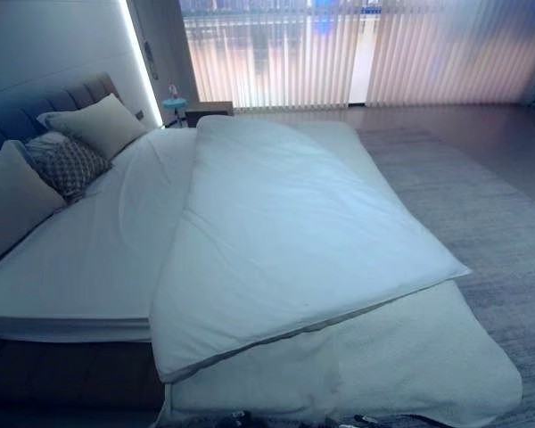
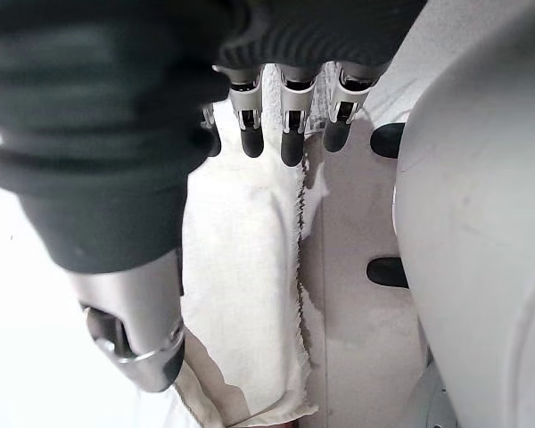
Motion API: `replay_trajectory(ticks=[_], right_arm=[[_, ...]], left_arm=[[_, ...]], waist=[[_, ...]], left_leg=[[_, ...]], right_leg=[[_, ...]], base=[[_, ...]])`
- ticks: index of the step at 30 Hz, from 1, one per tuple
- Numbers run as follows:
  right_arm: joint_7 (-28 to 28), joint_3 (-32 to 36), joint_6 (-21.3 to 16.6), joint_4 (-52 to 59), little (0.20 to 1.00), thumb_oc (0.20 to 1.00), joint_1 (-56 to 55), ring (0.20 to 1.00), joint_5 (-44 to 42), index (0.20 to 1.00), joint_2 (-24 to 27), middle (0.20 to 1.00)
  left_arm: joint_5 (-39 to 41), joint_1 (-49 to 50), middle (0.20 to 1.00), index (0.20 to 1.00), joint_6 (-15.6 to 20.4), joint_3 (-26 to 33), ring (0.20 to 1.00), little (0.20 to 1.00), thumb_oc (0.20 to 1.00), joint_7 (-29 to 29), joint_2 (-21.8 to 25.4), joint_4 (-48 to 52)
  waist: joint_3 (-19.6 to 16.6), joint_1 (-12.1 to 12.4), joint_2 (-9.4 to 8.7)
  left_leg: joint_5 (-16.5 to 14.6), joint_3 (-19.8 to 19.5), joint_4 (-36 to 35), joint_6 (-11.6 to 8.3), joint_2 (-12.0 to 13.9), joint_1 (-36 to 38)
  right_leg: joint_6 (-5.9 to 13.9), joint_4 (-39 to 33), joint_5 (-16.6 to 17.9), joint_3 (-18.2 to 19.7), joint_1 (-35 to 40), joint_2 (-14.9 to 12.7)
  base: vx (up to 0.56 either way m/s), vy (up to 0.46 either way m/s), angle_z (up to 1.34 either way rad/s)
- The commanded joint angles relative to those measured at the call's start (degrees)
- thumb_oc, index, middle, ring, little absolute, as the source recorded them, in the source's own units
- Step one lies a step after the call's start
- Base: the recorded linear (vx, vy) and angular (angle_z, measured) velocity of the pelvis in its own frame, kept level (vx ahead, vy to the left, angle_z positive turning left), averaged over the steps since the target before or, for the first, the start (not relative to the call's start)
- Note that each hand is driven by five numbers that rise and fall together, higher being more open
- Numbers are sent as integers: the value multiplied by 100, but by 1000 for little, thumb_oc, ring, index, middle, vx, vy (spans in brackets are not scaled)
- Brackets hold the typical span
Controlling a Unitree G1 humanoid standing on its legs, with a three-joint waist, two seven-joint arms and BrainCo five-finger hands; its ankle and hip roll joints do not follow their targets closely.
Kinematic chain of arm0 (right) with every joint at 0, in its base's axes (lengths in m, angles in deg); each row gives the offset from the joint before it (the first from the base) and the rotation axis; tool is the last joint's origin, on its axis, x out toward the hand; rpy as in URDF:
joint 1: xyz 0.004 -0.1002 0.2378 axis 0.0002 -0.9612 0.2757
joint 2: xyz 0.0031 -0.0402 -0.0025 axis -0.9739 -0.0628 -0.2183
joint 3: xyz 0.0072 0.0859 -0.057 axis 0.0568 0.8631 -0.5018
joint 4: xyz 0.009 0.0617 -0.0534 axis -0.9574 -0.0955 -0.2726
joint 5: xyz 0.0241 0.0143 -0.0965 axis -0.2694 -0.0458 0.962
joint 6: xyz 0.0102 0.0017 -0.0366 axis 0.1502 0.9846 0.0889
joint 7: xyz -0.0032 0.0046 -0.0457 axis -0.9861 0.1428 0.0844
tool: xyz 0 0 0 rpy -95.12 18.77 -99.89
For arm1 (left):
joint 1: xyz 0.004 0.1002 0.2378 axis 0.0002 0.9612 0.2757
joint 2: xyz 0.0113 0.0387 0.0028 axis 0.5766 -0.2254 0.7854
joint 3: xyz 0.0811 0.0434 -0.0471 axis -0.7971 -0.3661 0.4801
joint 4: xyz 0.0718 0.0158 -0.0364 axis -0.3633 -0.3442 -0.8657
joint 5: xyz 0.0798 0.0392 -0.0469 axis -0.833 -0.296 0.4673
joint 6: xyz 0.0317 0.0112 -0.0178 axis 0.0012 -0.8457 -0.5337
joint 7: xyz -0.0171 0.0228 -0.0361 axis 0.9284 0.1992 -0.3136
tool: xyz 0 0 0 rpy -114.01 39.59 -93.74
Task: Make the bed
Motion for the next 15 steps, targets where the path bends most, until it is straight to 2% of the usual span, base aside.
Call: replay_trajectory(ticks=[1,9,13,15], right_arm=[[-13,-79,-94,-413,1000,1000,301,1000,-168,1000,-317,1000],[35,-85,-110,-423,1000,1000,314,1000,-180,1000,-296,1000],[105,-83,-139,-369,1000,1000,369,1000,-320,1000,-289,1000],[149,-138,-148,-264,1000,1000,424,1000,-408,1000,-281,1000]], left_arm=[[-64,-713,1000,1000,61,67,1000,1000,1000,16,-208,-543],[-15,-755,1000,1000,76,48,1000,1000,1000,76,-190,-504],[454,-852,1000,1000,75,237,1000,1000,1000,234,-186,-449],[1057,-969,1000,1000,82,379,1000,1000,1000,266,-210,-355]], waist=[[38,-35,-227],[177,-74,-261],[314,-72,-297],[466,-83,-330]], left_leg=[[-175,6,3,122,-166,-214],[-135,40,3,89,-126,-400],[-109,53,3,91,-131,-481],[-57,92,3,92,-121,-578]], right_leg=[[550,54,-66,-28,-137,-437],[561,54,-26,-7,-333,-406],[552,54,-10,-19,-414,-384],[540,54,21,-4,-515,-369]], base=[[0,0,0],[0,0,0],[0,0,0],[-76,-8,-4]])
